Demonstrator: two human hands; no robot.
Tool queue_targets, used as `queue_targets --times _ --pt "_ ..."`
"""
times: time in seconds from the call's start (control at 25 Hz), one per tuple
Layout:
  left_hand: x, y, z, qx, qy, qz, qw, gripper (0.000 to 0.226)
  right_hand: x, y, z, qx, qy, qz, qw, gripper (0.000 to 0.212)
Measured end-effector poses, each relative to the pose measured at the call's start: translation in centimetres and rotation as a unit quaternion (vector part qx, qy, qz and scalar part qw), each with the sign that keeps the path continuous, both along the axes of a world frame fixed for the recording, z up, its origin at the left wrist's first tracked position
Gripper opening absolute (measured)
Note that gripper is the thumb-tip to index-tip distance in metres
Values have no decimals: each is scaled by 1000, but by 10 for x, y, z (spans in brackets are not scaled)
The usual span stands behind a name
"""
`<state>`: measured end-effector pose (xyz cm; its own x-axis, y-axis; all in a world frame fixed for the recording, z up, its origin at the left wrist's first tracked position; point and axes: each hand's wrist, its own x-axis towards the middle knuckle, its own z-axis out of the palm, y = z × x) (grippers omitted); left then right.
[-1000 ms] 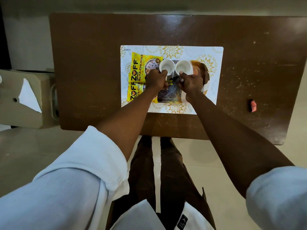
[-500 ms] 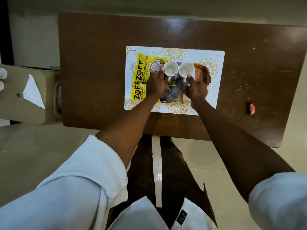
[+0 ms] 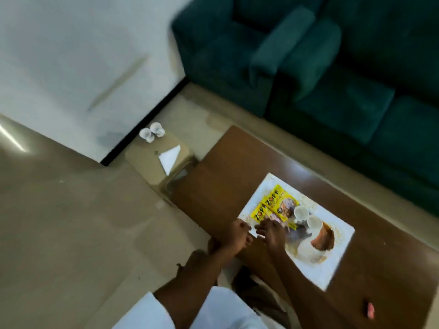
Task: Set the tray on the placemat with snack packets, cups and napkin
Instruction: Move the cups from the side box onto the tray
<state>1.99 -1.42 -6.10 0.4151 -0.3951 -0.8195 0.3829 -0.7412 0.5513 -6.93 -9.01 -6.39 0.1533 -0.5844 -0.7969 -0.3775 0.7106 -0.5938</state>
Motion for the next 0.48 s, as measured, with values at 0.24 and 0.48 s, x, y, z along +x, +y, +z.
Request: queue_targets --times 0.24,0.48 --pt "119 57 60 -68 1 118 991 12 121 34 56 -63 -3 77 995 34" --pt "259 145 43 -64 -29 165 984 20 241 105 66 -62 28 106 992 44"
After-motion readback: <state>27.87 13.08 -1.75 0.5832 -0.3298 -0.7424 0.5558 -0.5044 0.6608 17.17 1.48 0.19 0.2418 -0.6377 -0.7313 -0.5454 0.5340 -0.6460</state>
